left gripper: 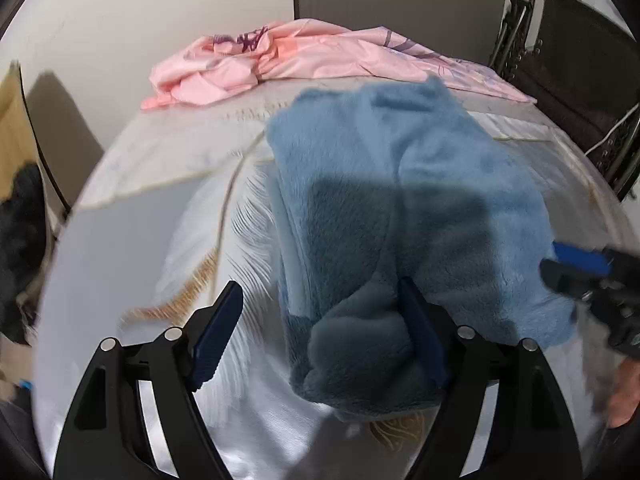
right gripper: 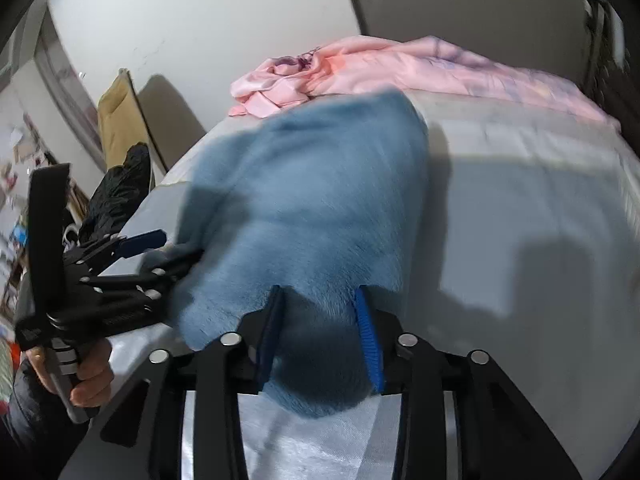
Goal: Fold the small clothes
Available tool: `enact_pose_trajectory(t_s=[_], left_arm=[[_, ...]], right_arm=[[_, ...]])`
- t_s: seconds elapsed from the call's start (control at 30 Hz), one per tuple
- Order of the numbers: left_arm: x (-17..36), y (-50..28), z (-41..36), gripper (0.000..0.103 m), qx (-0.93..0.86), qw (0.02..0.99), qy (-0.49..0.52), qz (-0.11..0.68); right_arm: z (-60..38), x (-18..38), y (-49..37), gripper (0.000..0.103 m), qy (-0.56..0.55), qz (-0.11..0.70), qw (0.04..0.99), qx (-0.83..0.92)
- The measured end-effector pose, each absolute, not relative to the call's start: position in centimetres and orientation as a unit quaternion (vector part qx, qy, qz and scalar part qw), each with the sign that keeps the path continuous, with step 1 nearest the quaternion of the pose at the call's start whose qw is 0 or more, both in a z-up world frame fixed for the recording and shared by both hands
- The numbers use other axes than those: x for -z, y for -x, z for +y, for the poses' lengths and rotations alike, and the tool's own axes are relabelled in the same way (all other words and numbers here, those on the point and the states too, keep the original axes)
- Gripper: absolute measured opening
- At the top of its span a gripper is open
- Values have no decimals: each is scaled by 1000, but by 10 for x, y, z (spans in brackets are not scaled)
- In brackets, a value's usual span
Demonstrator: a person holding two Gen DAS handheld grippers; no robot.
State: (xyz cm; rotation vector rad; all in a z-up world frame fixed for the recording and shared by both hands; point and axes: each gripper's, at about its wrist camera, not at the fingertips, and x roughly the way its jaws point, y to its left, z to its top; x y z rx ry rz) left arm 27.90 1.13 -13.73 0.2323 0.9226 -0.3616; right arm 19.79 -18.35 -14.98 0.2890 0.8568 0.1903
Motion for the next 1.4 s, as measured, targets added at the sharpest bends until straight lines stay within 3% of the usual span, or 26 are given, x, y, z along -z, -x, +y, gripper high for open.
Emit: enact_pose_trajectory(t_s=[0.23, 0.37, 0.5, 0.67, 0.73, 0.8, 0.87, 1.0, 1.2, 1.4], left_arm=[[122, -274, 19, 76, 167, 876, -80, 445], [105, -270, 31, 76, 167, 885, -70, 428], [135, -288, 26, 79, 161, 863, -82, 472], [134, -283, 26, 82, 157, 870, -81, 460], [125, -286, 30, 82, 161, 869, -70, 463], [111, -288, 35, 82, 167, 871, -57, 459], [100, -293, 38, 84, 182, 870, -42, 456], [91, -313, 41, 92, 212, 860, -6, 464], [126, -352, 53, 93, 264, 799, 109, 530], [167, -372, 44, 93, 331, 726, 188, 573]], right_arm=[[-185, 137, -190, 41, -138, 408, 900, -71], [-171, 114, -165, 41, -97, 364, 923, -85], [-157, 143, -176, 42, -96, 415, 900, -98], [-167, 145, -175, 41, -112, 419, 894, -111], [-176, 140, -175, 44, -131, 419, 890, -120], [-191, 131, -174, 62, -157, 406, 893, -113], [-206, 123, -176, 71, -178, 387, 898, -107], [-243, 122, -194, 80, -233, 378, 890, -99], [-290, 153, -223, 89, -375, 389, 830, -135], [-297, 191, -252, 91, -466, 407, 768, -164]])
